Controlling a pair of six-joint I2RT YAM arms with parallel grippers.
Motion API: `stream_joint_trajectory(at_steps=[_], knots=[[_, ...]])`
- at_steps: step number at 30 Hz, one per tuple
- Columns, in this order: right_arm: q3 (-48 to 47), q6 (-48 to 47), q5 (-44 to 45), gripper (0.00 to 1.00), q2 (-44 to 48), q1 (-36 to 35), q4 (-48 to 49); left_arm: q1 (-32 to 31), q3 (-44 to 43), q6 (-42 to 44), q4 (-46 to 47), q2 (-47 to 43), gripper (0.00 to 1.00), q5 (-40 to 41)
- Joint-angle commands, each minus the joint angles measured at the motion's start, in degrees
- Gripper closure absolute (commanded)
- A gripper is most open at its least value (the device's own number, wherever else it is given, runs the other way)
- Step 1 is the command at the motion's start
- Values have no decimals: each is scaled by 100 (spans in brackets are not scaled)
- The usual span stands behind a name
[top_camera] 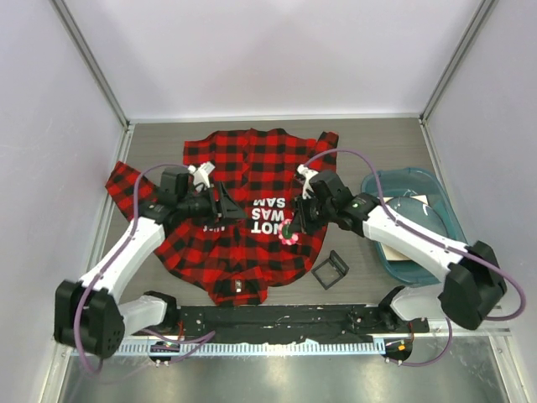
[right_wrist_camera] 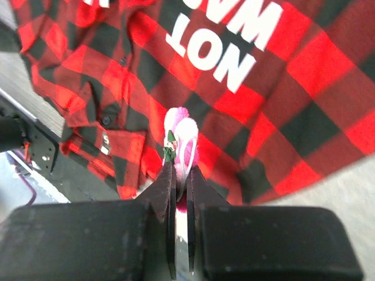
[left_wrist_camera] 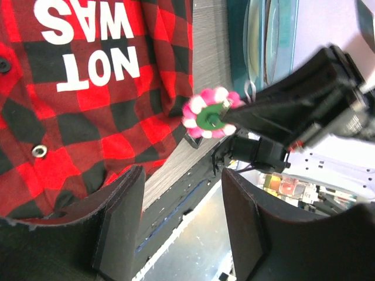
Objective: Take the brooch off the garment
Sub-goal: Place the brooch in the brooch box.
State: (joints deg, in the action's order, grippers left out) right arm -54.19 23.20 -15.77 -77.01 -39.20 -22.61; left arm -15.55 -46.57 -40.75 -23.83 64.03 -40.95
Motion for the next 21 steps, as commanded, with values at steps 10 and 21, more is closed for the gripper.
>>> stream_joint_trajectory(at_steps=[10,21], knots=[[-592,897,2368,99,1127,-835,-3539,-1354,271,-2157,3659,2131,48,763],[-881,1625,3438,99,162,-2124,-4338,-1653,376,-1857,3341,2008,46,922]])
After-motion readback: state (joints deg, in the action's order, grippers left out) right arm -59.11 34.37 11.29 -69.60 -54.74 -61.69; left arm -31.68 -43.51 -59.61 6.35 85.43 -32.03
